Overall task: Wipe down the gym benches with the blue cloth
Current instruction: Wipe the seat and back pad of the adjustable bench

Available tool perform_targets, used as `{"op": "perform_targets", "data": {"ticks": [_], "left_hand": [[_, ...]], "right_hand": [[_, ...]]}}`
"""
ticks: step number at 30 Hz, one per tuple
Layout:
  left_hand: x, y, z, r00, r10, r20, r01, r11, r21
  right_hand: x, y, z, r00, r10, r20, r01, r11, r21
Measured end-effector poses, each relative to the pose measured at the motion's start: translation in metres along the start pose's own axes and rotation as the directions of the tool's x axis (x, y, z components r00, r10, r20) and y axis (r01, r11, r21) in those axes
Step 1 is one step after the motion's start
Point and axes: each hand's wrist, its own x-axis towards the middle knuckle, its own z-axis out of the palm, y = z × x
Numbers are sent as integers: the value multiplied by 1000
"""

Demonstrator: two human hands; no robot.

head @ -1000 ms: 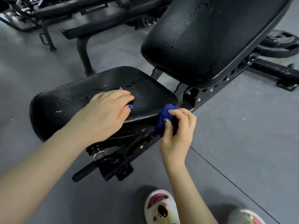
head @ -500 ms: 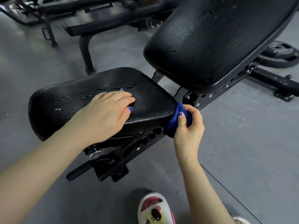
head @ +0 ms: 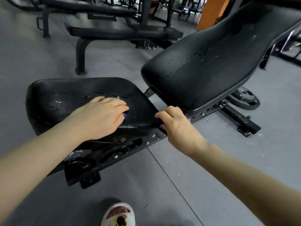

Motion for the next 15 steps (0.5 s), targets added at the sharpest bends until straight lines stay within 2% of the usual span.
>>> {"op": "perform_targets", "data": {"ticks": [2,4,9,11,15], "left_hand": [[-1,0,1,1000,-5,-3,5,1000,12],[1,0,2,1000,-13,9,13,1000,21],[31,16,7,999,18,-50,-17,1000,5],[42,23,16,998,17,-57,-18,1000,-14],[45,24,27,998,-36,-54,33,998,-51]], "right_hand": [[-4,12,-24,979,-165,120,181,973,-142],[-6,29,-43,955,-249,162,282,932,-230],[25,67,-48,970,-220,103,241,924,-297],[55,73,-32,952,-286,106,305,891,-336],[106,67,3,916,-381,128,402,871,-282]]}}
